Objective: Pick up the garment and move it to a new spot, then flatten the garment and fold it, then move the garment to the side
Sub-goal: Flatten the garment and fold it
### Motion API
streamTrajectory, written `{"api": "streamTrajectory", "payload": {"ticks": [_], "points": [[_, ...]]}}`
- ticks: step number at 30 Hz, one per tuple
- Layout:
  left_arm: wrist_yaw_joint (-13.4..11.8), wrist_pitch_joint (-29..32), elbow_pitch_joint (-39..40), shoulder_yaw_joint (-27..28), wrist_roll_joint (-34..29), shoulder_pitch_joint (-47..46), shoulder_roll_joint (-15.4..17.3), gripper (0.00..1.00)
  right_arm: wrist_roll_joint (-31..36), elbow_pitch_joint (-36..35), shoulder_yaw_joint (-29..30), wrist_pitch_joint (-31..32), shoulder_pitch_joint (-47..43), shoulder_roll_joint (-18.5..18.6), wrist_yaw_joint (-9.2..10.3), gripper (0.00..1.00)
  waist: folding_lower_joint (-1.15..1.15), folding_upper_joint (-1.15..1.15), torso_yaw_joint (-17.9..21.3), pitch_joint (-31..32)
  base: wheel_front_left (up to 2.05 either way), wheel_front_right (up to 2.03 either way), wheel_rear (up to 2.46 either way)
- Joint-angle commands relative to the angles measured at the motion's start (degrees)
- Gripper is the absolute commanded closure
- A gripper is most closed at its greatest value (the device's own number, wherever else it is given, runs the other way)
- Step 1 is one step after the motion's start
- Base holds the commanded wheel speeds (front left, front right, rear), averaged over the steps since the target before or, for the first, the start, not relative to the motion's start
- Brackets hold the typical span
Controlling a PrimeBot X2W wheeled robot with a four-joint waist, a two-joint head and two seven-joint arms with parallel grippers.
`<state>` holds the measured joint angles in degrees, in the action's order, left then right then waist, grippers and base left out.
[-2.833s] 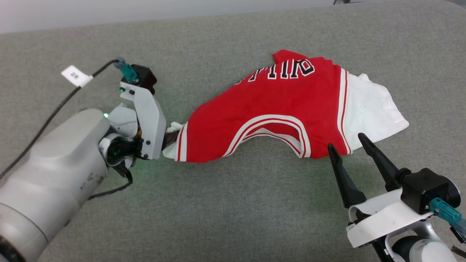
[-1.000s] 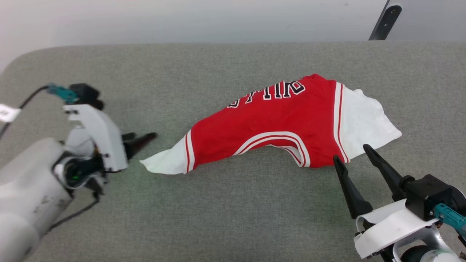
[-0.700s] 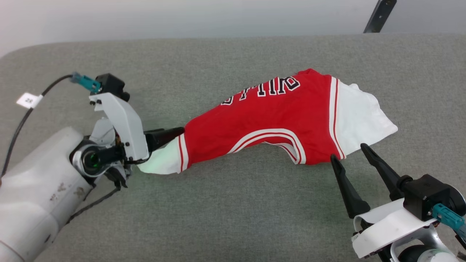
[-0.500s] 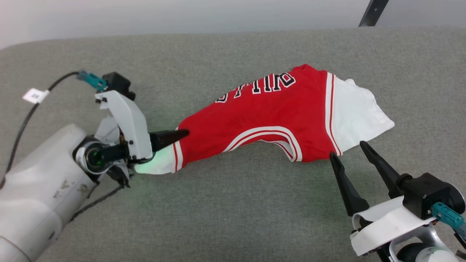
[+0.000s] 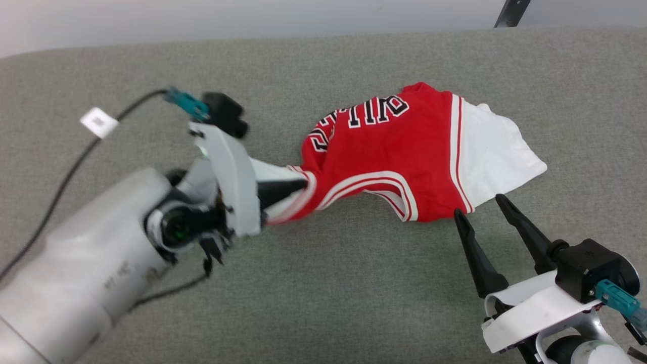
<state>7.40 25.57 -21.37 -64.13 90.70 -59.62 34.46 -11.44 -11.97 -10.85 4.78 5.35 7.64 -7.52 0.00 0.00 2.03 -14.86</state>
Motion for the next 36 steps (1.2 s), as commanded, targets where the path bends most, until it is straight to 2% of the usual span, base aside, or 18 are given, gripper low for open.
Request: {"api": "streamTrajectory", "payload": {"ticks": [1, 5, 15, 16, 17, 18, 19, 20, 24, 28, 33, 36], "points": [[0.1, -0.1, 0.6, -0.3, 0.0, 1.2, 0.1, 1.0, 0.0, 0.1, 0.1, -0.2, 0.3, -0.1, 0.06, 0.0, 0.0, 0.0, -0.1, 0.0, 0.0, 0.0, 0.0], [0.1, -0.7, 3.6, -2.0, -1.8, 3.2, 0.8, 1.0, 0.0, 0.2, 0.2, -0.3, 0.5, -0.2, 0.06, 0.0, 0.0, 0.0, -0.6, -0.3, 0.0, 0.0, 0.0], [0.1, -2.2, -1.3, -2.1, 1.4, 9.3, -1.5, 1.0, -0.1, 0.2, 0.1, -0.6, 1.3, -0.1, 0.06, 0.0, 0.0, 0.0, -0.7, -1.0, 0.0, 0.0, 0.0], [0.1, -2.4, -1.5, -2.0, 1.1, 9.3, -1.5, 0.94, -0.1, 0.2, 0.2, -0.6, 1.2, -0.1, 0.06, 0.0, 0.0, 0.0, -0.7, -1.1, 0.0, 0.0, 0.0], [0.1, -2.6, -1.7, -1.7, 1.1, 9.0, -1.4, 0.62, 0.0, 0.1, 0.3, -0.7, 1.1, -0.1, 0.06, 0.0, 0.0, 0.0, -0.8, -1.1, 0.0, 0.0, 0.0], [0.1, -2.8, -1.6, -1.3, 1.1, 8.5, -1.2, 0.41, 0.0, 0.1, 0.4, -0.7, 1.0, -0.2, 0.06, 0.0, 0.0, 0.0, -0.9, -1.0, 0.0, 0.0, 0.0], [0.1, -2.7, -1.2, -1.0, 1.0, 7.8, -0.8, 0.13, 0.1, 0.1, 0.4, -0.7, 1.0, -0.2, 0.06, 0.0, 0.0, 0.0, -0.9, -1.1, 0.0, 0.0, 0.0], [0.1, -2.5, -0.8, -0.4, 1.2, 7.1, -0.3, 0.0, 0.1, 0.0, 0.5, -0.6, 1.0, -0.3, 0.06, 0.0, 0.0, 0.0, -1.0, -1.1, 0.0, 0.0, 0.0], [0.1, -1.4, 0.9, 1.2, 0.5, 4.1, 3.2, 0.0, 0.2, -0.1, 0.5, -0.5, 1.2, -0.2, 0.06, 0.0, 0.0, 0.0, -1.2, -1.3, 0.0, 0.0, 0.0], [0.1, -0.4, -1.0, 1.5, -1.8, 1.0, 6.0, 0.0, 0.2, 0.0, 0.1, -0.8, 1.5, -0.3, 0.06, 0.0, 0.0, 0.0, -1.1, -1.5, 0.0, 0.0, 0.0], [-0.2, 1.0, -5.5, 0.5, -3.1, -0.1, 5.7, 0.0, 0.1, 0.3, 0.0, -0.7, 1.6, -0.1, 0.06, 0.0, 0.0, 0.0, -0.4, -1.4, 0.0, 0.0, 0.0], [-0.2, 1.5, -8.9, -0.6, -3.6, 0.7, 4.0, 0.0, 0.0, 0.2, 0.1, -0.5, 1.8, 0.1, 0.06, 0.0, 0.0, 0.0, 0.0, -1.3, 0.0, 0.0, 0.0]]}}
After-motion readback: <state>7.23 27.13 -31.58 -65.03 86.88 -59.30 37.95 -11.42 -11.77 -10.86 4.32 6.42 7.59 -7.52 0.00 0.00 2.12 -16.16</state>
